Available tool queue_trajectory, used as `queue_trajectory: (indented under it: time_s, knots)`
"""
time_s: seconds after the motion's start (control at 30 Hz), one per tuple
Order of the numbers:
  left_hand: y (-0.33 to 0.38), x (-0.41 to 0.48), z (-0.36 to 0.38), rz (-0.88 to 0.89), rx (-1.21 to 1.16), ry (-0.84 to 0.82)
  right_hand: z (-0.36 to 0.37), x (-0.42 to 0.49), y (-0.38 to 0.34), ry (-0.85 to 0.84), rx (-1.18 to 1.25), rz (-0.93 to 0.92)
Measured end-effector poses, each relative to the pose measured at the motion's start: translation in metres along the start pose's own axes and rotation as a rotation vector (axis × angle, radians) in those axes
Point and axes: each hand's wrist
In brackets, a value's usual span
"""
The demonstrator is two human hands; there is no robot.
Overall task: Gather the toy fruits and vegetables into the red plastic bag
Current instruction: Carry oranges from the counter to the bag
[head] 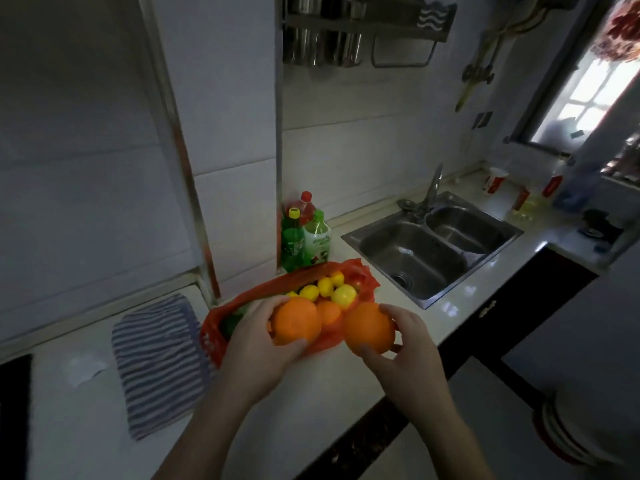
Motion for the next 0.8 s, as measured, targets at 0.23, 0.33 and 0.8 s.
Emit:
queue_trajectory:
  time_s: [0.23,0.33,0.8]
  knots:
    - [-0.017,0.087,0.032,-0.107,-0.012,0.009,0.024,0.102,0.022,-0.088,-0.062,-0.058]
    - [-0.017,0.117,0.039,-0.116,0.021,0.004,0.032,0.133,0.031,-0.144,-0.057,-0.053]
    - [-0.020,0.165,0.107,-0.335,0.131,0.192,0.069,0.252,0.105,-0.454,0.032,-0.128]
Point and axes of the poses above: each hand's wrist, its own x-axis towards the middle knuckle, its own z-axis out of the palm, y = z × x, and after that the axes turned 3 degrees about -x, right-handed
